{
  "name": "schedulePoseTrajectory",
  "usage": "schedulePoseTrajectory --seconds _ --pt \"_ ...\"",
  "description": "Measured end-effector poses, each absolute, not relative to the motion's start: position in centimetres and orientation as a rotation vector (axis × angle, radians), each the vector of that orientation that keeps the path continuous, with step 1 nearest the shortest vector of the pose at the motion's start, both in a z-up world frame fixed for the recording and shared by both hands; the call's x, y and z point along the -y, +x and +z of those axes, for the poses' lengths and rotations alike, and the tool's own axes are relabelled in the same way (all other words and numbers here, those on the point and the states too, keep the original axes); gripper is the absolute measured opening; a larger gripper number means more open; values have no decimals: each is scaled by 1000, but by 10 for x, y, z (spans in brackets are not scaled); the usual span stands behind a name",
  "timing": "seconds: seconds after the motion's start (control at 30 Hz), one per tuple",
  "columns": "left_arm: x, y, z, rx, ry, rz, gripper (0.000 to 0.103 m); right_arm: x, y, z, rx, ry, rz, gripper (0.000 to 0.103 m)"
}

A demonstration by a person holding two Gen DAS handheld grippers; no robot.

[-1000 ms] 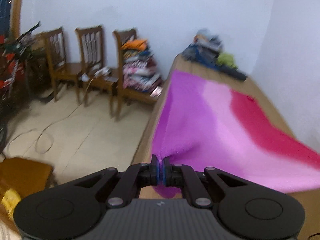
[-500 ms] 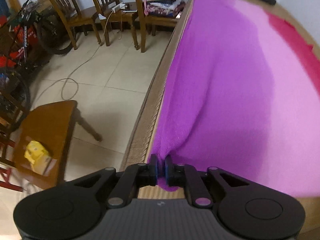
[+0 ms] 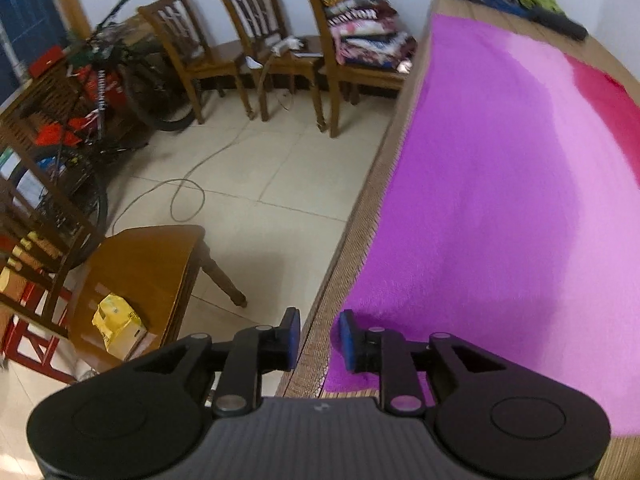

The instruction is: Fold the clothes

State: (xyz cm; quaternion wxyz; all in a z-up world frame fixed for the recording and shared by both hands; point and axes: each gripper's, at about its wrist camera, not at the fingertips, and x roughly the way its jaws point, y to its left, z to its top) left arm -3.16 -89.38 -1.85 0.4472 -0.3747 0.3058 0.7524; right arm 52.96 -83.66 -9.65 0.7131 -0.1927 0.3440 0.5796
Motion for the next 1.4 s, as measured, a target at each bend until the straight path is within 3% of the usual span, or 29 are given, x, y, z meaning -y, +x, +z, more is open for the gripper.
schedulePoseTrajectory --seconds 0.13,0.4,0.6,0.7,1.0,1.4 --pt "895 -23 -8 -743 -891 1836 26 798 525 -89 -723 -432 1392 30" --pt "880 -19 39 -564 -700 1905 43 700 514 -90 -719 -444 1484 30" --pt "842 -38 50 -460 -724 1911 45 663 504 -98 -737 -485 1514 30" --pt "802 -19 30 -498 -704 1773 51 647 501 -101 -728 -495 1505 30" --pt "679 26 -71 -679 -754 1622 50 615 501 -112 -717 -532 1445 30" --pt "673 34 -89 -721 -756 1590 51 607 500 -117 -643 -550 1483 29"
